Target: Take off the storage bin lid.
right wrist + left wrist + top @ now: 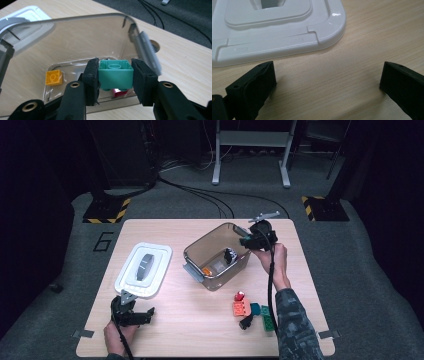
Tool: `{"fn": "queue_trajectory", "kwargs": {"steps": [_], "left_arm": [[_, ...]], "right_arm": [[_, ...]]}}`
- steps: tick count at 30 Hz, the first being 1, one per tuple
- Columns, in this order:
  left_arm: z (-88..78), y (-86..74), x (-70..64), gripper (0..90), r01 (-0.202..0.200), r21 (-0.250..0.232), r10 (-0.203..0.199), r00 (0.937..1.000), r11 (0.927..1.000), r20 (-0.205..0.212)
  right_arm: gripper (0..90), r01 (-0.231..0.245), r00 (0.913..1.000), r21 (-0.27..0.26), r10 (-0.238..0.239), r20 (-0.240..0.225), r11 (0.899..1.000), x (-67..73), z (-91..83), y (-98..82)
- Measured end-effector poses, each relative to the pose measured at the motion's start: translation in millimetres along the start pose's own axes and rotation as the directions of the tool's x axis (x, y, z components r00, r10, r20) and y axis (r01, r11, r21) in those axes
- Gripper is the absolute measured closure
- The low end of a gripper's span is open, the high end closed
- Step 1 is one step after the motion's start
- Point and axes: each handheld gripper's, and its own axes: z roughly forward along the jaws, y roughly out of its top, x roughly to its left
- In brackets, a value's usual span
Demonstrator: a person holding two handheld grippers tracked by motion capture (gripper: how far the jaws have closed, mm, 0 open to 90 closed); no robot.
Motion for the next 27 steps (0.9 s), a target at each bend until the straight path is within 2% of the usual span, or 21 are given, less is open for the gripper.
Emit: {"fn": "queue_trajectory", "kwargs": {"steps": [10,27], "left_arm": [[0.1,-0.1,-0.4,0.1,0.006,-0.001,-0.006,1.0,1.0,0.001],[0.0,0.0,0.0,0.1,0.0,0.0,0.0,1.0,1.0,0.0]], "right_arm": [[59.0,0.024,0.9995,0.067,-0.023,-0.023,0.997,9.7,19.7,-6.3],[58.4,0.046,0.9985,0.114,-0.043,-0.034,0.992,9.6,21.8,-12.5]]}}
